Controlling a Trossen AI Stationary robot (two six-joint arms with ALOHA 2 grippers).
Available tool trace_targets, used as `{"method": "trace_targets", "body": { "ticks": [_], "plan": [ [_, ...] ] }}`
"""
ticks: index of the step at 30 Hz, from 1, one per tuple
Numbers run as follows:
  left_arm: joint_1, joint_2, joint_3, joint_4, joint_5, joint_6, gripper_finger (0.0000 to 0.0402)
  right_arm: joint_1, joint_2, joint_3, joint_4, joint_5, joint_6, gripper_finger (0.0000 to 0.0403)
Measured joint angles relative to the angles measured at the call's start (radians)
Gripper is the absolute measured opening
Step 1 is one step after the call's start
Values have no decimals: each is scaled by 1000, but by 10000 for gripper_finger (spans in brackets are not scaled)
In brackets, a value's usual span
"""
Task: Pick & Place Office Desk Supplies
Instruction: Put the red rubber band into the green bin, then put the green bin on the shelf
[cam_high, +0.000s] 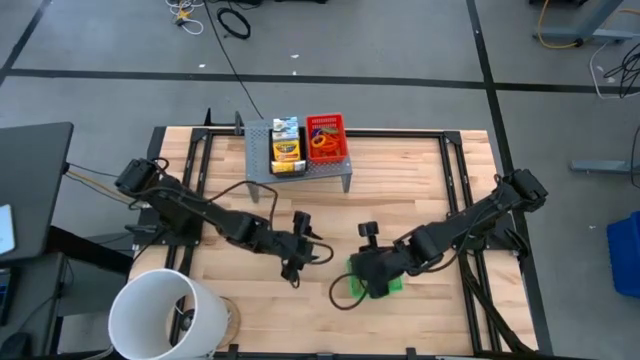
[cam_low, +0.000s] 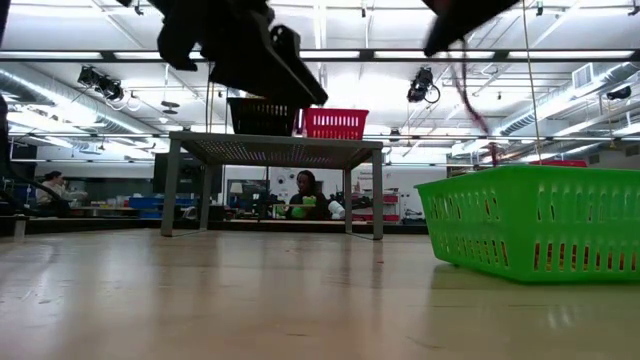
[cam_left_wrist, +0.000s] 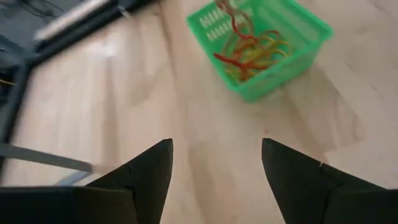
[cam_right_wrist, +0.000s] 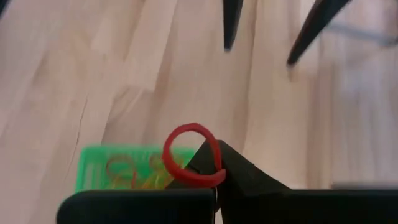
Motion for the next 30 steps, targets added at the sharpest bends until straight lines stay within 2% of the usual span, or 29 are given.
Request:
{"method": "trace_targets", "body": {
  "ticks": [5, 9, 12, 17, 25, 30],
  "plan": [
    [27, 52, 0, 55, 104, 16, 252, 9, 8, -35, -82, -73, 66, 0],
    [27, 111, -1, 150, 156, 94, 252, 9, 8, -98, -84, -98, 106, 0],
    [25, 142, -1, 223, 208, 144, 252, 9, 8, -134, -82, -159, 132, 12],
    [25, 159, 8, 240, 248, 212, 252, 9, 8, -165, -45, -274, 156, 65],
    [23, 161, 60, 226, 370, 296, 252, 9, 8, -165, -56, -284, 160, 187],
    [27, 214, 110, 185, 383, 347, 252, 6, 8, -165, -65, -268, 160, 229]
  ]
}}
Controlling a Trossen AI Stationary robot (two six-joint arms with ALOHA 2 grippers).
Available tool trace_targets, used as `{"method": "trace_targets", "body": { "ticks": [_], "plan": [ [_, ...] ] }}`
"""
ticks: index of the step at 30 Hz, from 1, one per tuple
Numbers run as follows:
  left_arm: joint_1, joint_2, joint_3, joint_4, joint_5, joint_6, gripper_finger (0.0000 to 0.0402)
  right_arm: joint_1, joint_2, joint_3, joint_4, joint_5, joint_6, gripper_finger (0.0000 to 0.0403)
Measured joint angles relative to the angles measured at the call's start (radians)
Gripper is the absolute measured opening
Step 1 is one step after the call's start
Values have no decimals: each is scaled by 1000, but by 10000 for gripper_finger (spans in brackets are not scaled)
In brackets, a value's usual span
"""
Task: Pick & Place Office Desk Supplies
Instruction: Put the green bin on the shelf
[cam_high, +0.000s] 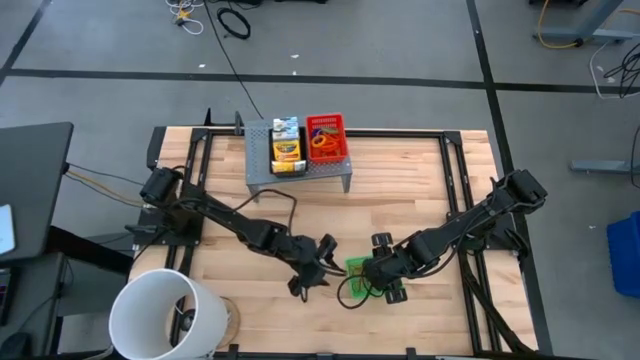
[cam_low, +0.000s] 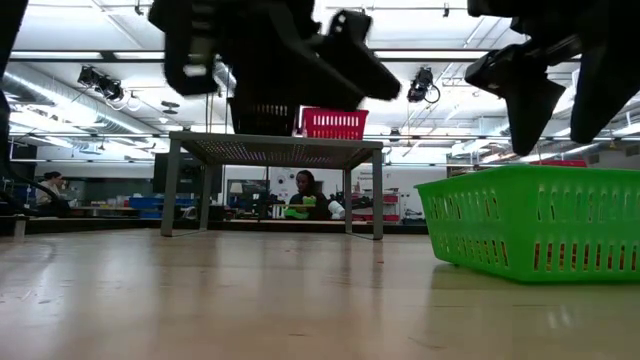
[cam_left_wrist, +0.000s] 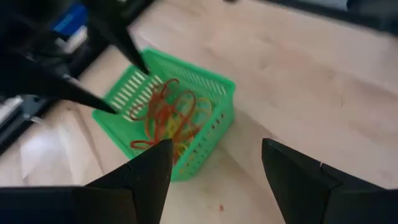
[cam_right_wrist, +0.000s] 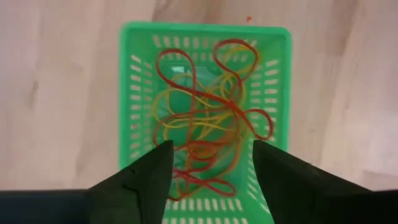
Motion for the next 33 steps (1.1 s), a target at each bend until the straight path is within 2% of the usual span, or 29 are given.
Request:
{"method": "trace_targets", "body": {
  "ticks": [4, 10, 13, 26, 33],
  "plan": [
    [-4, 87, 81, -95, -27, 65, 252, 0, 0, 0, -32, 11, 19, 232],
    [-15, 206, 240, -264, -142, 179, 252, 0, 0, 0, -105, 11, 71, 220],
    [-15, 231, 284, -287, -161, 203, 252, 1, -3, 0, -141, 11, 107, 215],
    [-12, 242, 322, -269, -173, 311, 252, 15, -8, 0, -270, 3, 241, 213],
    [8, 257, 321, -237, -168, 359, 252, 14, -8, 0, -293, -12, 243, 213]
  ]
}}
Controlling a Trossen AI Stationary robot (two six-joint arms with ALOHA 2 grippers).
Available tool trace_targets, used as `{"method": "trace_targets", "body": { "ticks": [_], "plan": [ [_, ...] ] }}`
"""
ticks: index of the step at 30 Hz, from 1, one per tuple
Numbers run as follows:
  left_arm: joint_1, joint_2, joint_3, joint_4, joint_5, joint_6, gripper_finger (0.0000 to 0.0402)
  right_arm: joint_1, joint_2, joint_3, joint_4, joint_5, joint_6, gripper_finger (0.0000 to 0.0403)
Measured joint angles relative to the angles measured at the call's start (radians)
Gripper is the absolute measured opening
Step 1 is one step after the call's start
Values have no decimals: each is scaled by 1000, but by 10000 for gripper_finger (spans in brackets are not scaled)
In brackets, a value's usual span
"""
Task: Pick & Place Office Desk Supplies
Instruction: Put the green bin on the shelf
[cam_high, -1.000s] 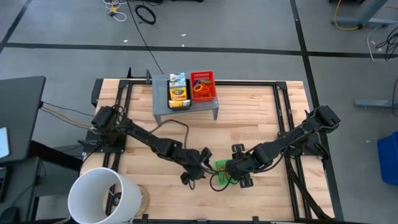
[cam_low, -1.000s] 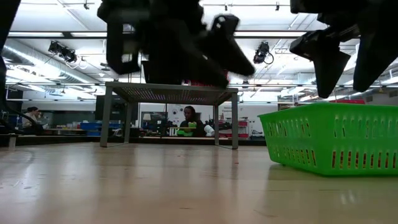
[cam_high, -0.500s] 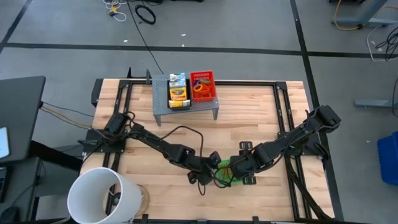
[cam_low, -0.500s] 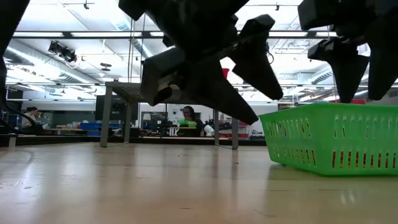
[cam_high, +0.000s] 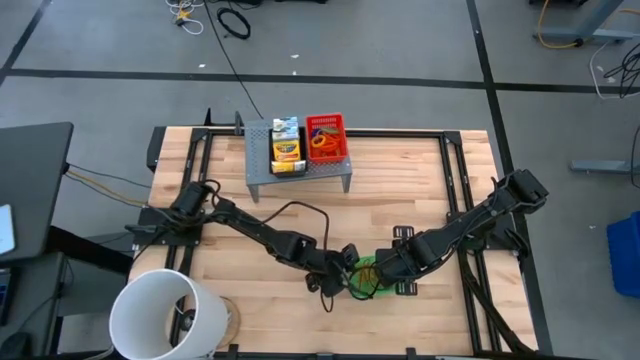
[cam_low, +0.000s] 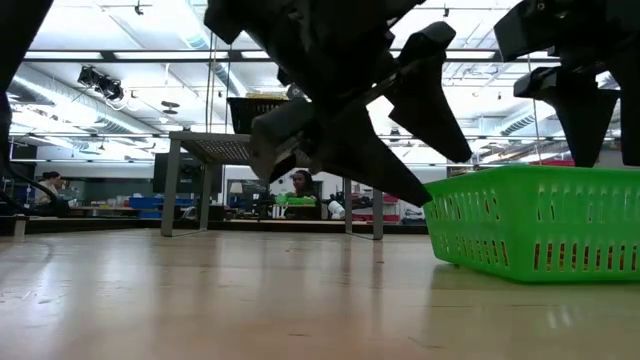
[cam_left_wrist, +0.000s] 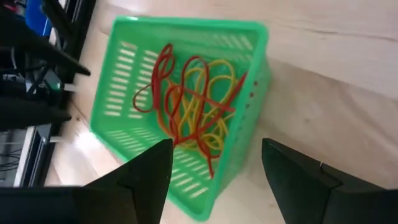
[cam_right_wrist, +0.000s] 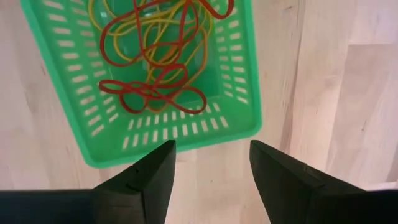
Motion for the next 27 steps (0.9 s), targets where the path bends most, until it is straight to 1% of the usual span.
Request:
{"method": "trace_targets", "body": {
  "ticks": [9, 17, 20, 22, 24, 27],
  "plan": [
    [34, 44, 10, 0, 28, 17, 247, -2, 0, 0, -19, 1, -2, 213],
    [31, 126, 74, -7, 13, 55, 205, -2, 0, 0, -18, 1, 0, 213],
    [31, 126, 74, -9, -7, 79, 179, -1, 0, 0, -18, 1, 8, 213],
    [31, 126, 74, -9, -15, 80, 153, -1, 0, 0, -18, 1, 8, 213],
    [30, 126, 74, -10, -37, 79, 122, 0, 0, 0, -17, 1, 8, 213],
    [29, 126, 75, -34, -59, 65, 61, 0, 0, 0, -18, 2, 8, 213]
  ]
}}
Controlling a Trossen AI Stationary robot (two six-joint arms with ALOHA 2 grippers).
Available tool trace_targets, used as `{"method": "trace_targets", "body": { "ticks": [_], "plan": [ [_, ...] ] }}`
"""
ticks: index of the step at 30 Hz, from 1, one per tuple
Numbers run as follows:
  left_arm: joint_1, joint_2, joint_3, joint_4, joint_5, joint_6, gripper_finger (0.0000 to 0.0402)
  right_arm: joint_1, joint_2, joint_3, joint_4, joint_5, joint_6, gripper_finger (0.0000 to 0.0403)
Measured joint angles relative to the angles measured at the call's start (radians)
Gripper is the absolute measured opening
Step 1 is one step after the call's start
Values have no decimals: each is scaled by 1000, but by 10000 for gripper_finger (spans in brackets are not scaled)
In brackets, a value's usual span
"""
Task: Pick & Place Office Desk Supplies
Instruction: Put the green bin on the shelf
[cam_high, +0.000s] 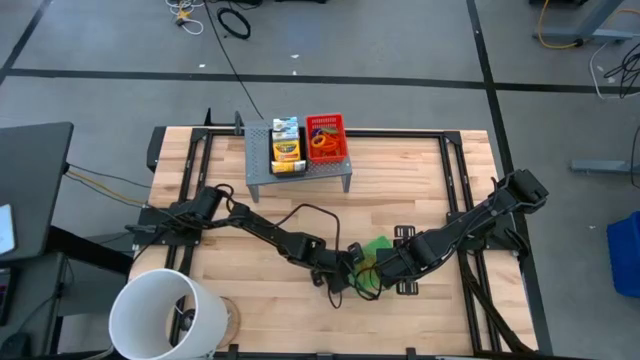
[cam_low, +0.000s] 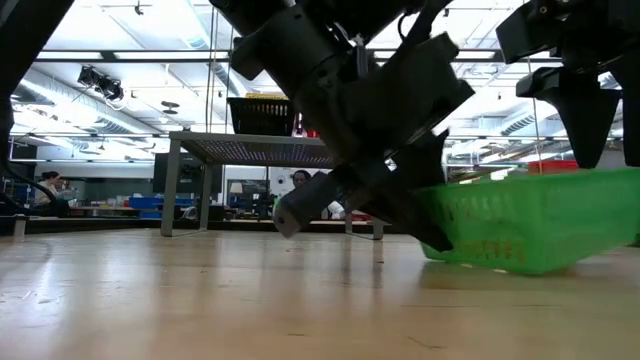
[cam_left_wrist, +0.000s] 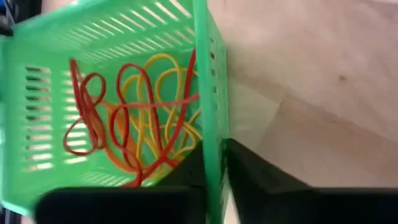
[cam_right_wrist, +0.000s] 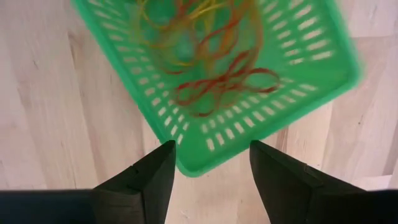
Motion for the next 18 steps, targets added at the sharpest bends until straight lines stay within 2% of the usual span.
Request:
{"method": "trace_targets", "body": {
  "ticks": [2, 3, 7, 10, 14, 18],
  "plan": [
    [0, 0, 0, -10, -21, -43, 21, 0, -2, 0, -2, 8, 0, 213],
    [0, 0, 0, -16, -42, -70, 14, 0, -3, 1, -2, 12, 3, 213],
    [-9, 0, 2, -70, -119, -145, 7, 0, -3, 2, 8, 19, 0, 213],
    [-20, -4, 5, -130, -127, -207, 6, 2, -5, 2, 37, 43, -26, 213],
    [-28, -8, 5, -196, -123, -289, 6, 25, -42, 0, 139, 172, -112, 213],
    [-35, -6, 4, -213, -136, -319, 5, 73, -120, 0, 352, 336, -236, 213]
  ]
}}
